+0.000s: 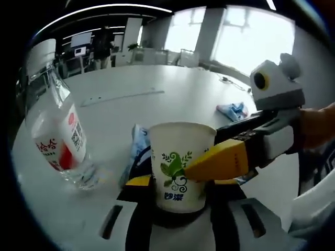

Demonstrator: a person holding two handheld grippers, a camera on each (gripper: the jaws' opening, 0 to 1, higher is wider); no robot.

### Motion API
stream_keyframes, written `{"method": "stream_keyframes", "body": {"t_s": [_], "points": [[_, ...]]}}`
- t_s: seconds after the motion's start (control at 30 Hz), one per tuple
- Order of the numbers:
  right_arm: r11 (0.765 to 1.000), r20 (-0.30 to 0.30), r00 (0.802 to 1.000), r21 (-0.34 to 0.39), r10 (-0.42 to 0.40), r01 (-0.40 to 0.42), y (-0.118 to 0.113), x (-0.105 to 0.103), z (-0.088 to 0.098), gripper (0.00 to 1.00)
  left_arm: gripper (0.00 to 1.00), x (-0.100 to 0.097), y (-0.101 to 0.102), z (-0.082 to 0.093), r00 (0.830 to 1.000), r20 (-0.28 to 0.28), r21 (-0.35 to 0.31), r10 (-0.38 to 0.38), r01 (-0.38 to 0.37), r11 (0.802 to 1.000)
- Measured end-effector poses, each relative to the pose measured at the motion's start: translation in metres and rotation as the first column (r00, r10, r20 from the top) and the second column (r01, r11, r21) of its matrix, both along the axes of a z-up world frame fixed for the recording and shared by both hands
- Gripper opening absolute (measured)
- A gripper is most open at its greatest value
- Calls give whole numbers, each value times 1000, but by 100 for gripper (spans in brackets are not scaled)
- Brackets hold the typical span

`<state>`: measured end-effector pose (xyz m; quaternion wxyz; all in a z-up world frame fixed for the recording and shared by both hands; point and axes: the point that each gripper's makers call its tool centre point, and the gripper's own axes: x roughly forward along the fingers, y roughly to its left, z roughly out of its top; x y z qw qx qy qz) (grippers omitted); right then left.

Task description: Arrange the tabletop items into an orderly group along one side of the table until the central work area is clear of visible clutter.

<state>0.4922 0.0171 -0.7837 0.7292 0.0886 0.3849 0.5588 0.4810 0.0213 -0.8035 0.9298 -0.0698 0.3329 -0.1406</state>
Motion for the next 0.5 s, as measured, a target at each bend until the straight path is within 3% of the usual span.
{"method": "stream_keyframes", "body": {"t_s": [0.5], "points": [[999, 28, 999, 9, 40, -40, 2, -10, 7, 40, 36, -3, -5, 7, 999, 26, 28, -42, 41, 999]]}}
